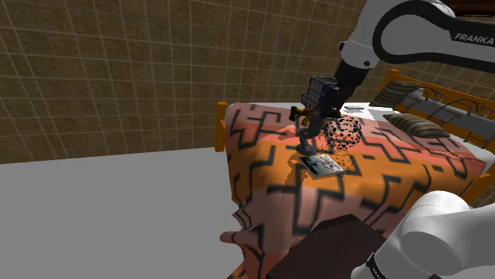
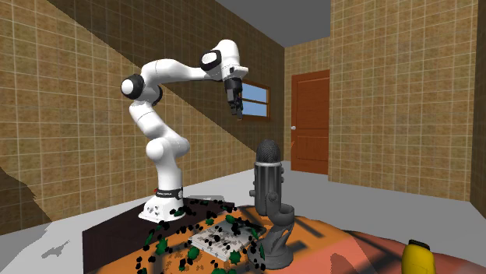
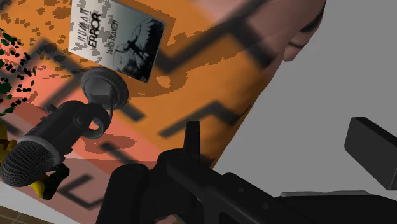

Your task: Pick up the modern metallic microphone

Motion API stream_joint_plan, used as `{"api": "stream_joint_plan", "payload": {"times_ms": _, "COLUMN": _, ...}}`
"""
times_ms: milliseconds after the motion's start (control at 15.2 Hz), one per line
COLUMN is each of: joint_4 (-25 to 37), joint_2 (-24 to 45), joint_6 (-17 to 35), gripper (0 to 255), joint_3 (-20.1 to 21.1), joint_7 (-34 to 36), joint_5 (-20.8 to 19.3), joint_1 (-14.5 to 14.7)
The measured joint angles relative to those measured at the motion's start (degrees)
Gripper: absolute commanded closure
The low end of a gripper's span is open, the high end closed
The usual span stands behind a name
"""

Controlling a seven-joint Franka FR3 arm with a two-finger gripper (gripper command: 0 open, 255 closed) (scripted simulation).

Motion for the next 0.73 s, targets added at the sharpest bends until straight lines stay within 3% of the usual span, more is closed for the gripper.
{"api": "stream_joint_plan", "payload": {"times_ms": 264, "joint_4": 1.35, "joint_2": 2.73, "joint_6": 0.5, "gripper": 0, "joint_3": -2.31, "joint_7": -3.75, "joint_5": -1.34, "joint_1": -0.17}}
{"api": "stream_joint_plan", "payload": {"times_ms": 726, "joint_4": 7.24, "joint_2": 12.84, "joint_6": 2.28, "gripper": 0, "joint_3": -10.93, "joint_7": -17.8, "joint_5": -5.4, "joint_1": -0.96}}
